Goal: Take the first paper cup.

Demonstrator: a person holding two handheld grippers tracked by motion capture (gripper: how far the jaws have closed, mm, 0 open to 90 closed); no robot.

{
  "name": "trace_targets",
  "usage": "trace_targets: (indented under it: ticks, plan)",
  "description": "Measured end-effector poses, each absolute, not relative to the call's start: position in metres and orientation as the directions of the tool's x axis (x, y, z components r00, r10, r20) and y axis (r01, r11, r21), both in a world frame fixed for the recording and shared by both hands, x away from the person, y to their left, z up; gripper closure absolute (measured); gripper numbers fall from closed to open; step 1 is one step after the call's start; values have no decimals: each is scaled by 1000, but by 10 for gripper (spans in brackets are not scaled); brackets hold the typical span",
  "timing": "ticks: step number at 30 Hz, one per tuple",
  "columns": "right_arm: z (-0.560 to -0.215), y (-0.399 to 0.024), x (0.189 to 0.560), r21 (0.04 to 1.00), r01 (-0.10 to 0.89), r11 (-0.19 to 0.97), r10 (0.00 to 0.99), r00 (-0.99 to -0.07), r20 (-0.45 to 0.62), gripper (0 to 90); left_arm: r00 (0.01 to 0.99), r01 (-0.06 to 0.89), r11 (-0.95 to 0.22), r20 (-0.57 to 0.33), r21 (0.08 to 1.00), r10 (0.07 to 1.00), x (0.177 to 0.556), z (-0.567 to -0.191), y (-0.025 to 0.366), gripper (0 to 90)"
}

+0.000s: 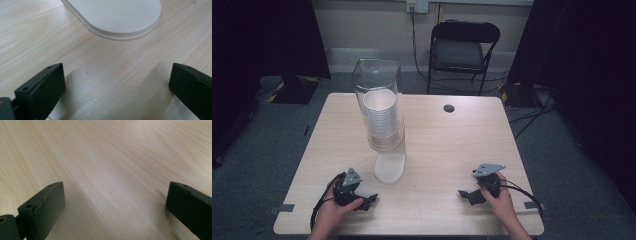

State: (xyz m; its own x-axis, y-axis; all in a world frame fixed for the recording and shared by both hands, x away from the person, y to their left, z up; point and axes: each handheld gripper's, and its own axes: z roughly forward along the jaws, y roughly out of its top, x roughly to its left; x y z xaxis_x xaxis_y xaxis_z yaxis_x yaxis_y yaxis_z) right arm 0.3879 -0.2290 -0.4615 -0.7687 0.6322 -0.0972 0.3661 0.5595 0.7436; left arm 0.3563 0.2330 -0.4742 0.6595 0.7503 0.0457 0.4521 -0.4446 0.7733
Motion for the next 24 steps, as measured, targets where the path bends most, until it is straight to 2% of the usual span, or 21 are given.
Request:
trace_targets:
  ticks: [4,8,10,11,16,24]
  plan:
    - [-462,-229,388,744,366,559,631,-770,-95,17,656,448,-440,49,778,754,355,-474,233,29]
    - [-461,-229,388,743,369,558,633,-769,-94,17,646,440,-416,41,796,762,355,-471,232,203]
    - [-461,-229,388,743,369,558,633,-769,-94,17,643,438,-408,38,801,765,356,-469,232,152]
    - [-461,-229,388,742,370,559,634,-768,-94,17,643,425,-394,34,815,765,356,-467,232,177]
    - [-461,-229,388,743,369,558,633,-769,-94,17,642,378,-310,-6,873,766,354,-449,230,164]
    - [-461,-229,388,743,369,558,633,-768,-93,17,644,292,-279,27,915,764,355,-422,220,158]
